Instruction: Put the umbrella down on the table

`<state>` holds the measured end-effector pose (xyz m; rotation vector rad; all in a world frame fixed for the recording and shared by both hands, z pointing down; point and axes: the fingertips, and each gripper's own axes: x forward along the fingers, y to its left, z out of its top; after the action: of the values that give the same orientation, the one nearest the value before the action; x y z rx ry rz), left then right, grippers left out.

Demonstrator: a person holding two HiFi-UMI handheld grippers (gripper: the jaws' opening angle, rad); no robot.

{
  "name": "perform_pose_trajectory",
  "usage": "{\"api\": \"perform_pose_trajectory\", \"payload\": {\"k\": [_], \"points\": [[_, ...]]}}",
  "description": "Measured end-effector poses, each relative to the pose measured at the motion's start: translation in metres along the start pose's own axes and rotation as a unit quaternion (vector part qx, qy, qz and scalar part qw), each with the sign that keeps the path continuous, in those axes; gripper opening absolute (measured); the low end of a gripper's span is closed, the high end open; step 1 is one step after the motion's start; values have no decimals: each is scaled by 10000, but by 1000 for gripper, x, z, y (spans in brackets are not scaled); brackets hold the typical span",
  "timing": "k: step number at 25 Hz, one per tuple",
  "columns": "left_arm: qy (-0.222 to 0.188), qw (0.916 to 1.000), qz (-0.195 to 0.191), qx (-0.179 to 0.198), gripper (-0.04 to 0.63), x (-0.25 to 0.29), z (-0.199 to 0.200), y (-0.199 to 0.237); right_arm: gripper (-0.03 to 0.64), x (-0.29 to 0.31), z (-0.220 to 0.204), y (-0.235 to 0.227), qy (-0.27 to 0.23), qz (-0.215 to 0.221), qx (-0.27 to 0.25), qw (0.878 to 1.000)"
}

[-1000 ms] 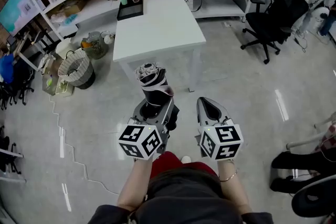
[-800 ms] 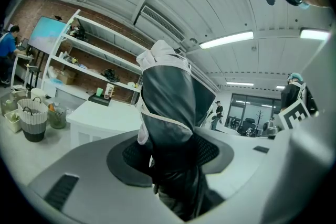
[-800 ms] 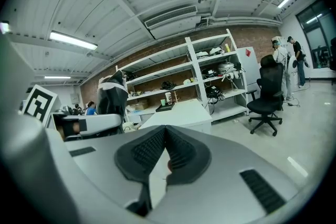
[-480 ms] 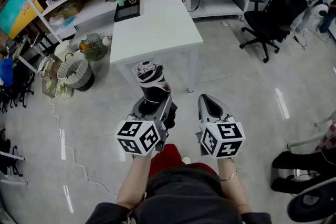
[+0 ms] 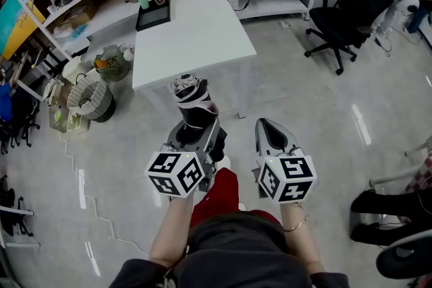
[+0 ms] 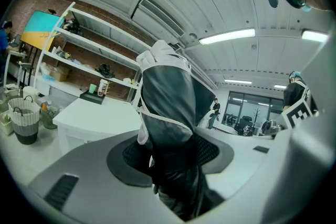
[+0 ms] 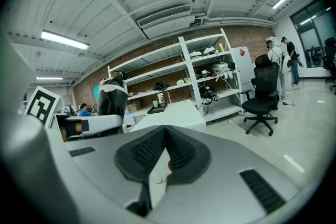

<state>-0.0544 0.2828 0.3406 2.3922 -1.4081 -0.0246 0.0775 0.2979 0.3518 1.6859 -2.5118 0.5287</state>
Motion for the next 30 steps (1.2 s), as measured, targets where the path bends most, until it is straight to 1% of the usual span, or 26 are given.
{"api": "perform_pose_trajectory", "payload": {"k": [6, 9, 14, 21, 25, 30], "points": [[94, 10000, -9, -29, 210, 44, 4, 28, 18, 45, 5, -22, 95, -110, 25, 9999], [166, 9998, -5, -62, 210, 67, 8, 49, 18, 77, 11, -28, 127, -131, 31, 9998], [245, 9996, 43, -156, 210, 112, 23, 89, 18, 134, 23, -35, 257, -126, -1, 9996], [380, 9989, 38, -265, 210, 178, 44, 137, 18, 214, 45, -48, 294, -154, 27, 9994], [441, 9984, 13, -355, 210, 207, 54, 163, 18, 254, 54, -52, 300, -172, 77, 9994], [451, 9983, -36, -371, 210, 237, 70, 188, 18, 294, 64, -59, 363, -241, 82, 9990]]}}
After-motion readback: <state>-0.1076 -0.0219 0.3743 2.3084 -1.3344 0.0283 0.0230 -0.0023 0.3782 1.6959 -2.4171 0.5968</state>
